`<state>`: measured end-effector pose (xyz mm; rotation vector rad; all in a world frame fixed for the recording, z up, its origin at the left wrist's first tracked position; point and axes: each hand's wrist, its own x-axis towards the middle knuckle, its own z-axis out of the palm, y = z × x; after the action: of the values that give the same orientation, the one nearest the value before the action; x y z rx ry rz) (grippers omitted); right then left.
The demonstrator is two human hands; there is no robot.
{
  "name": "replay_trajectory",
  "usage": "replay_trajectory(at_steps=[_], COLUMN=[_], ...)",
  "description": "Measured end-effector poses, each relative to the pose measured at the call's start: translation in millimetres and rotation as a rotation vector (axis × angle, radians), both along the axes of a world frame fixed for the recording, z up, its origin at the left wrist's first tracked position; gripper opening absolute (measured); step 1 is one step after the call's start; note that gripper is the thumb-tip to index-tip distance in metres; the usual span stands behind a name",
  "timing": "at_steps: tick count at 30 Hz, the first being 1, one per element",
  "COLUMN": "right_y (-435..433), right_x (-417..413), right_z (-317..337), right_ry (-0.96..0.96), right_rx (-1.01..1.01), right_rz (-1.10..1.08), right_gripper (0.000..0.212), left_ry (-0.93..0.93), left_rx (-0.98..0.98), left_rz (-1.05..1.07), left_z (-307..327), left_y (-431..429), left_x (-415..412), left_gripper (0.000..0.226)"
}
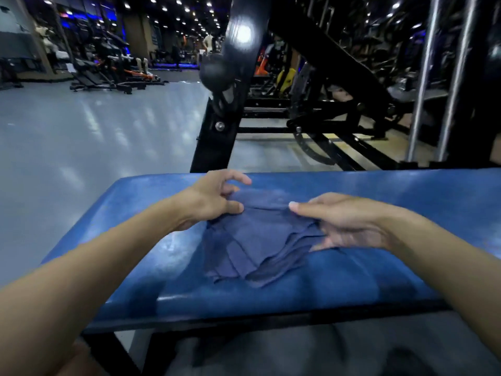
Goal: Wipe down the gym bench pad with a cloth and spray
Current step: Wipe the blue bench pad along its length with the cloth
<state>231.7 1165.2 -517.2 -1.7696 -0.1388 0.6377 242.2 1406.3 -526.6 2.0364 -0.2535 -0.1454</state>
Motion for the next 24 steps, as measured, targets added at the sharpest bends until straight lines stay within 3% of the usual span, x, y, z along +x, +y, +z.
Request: replay_trajectory(at_steps=[2,7,9,11,12,17,20,22,23,24], right_y=[-1,-1,-18,-38,-49,-118,-161,-193,-210,-227], right_x=[2,21,33,49,59,91,101,102,99,95], right_z=[-8,-8,-7,-6,-5,24,63,96,115,135], right_ry=[0.024,-0.007,0.058,0.097,0.078,-0.078,-0.171,-0.265,-0.306,-0.356], right_rx=[0.039,0.172,0.265,0.274,0.251,0.205,0.136,-0.002,-0.073,-0.136], right_rz=[-0.028,-0.088,-0.068,0.001,0.012,-0.079,-0.233,-0.369,-0.417,-0.465], right_gripper=[0.03,0.019,0.004,0.032,0.036,0.032,0.035,0.026,0.02,0.018], left_ry=[0.046,0.003,-0.009,-0.018,-0.015,0.031,-0.011,-0.039,0.014,0.133], left_rx=[0.007,-0.203,-0.27,-0.318,-0.333,-0.419,-0.418,-0.361,-0.362,-0.384], left_rz=[-0.067,-0.141,-0.15,-0.188,-0.219,-0.224,-0.097,0.042,0.11,0.147], left_z=[0,25,31,35,36,45,58,77,90,107], left_y=[-8,-21,-32,-51,-63,-133,-183,-227,-252,-278], left_x=[7,15,22,35,45,110,138,147,147,146], left_gripper=[0.047,0.06,0.06,0.06,0.06,0.057,0.043,0.019,0.005,0.009])
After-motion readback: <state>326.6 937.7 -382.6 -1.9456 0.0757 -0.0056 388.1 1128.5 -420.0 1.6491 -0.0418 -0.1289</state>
